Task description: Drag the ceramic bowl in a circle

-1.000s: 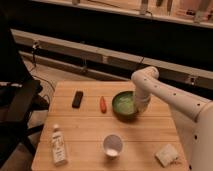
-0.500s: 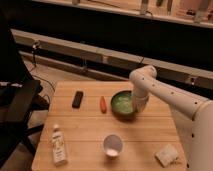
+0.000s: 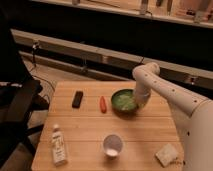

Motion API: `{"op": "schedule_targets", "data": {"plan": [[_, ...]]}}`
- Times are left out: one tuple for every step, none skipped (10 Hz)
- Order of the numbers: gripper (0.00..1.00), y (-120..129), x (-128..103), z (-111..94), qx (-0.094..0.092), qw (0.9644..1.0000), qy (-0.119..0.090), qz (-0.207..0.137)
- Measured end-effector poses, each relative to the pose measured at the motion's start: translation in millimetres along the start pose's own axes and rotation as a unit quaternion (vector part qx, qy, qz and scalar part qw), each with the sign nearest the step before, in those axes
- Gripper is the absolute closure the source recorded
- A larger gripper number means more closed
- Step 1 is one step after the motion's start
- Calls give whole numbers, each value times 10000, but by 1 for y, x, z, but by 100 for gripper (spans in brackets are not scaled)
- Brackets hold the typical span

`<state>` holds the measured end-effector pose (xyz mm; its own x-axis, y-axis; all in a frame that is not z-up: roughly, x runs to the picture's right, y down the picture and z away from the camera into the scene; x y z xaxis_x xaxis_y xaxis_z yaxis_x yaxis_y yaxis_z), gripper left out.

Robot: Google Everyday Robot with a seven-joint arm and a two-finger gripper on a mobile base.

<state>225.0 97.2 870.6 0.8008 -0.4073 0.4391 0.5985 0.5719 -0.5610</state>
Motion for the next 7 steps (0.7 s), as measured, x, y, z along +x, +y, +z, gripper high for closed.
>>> {"op": "schedule_targets", "data": {"plan": [[100, 3, 11, -1, 12, 9999, -4, 104], [100, 12, 23, 0, 21, 9996, -50, 272], [100, 24, 32, 1, 19, 9991, -84, 414], [100, 41, 42, 4, -7, 9981, -119, 606], [100, 61, 50, 7, -38, 9965, -147, 822], [100, 72, 55, 6, -46, 9962, -122, 856], [100, 73, 58, 6, -42, 9973, -100, 725]]}}
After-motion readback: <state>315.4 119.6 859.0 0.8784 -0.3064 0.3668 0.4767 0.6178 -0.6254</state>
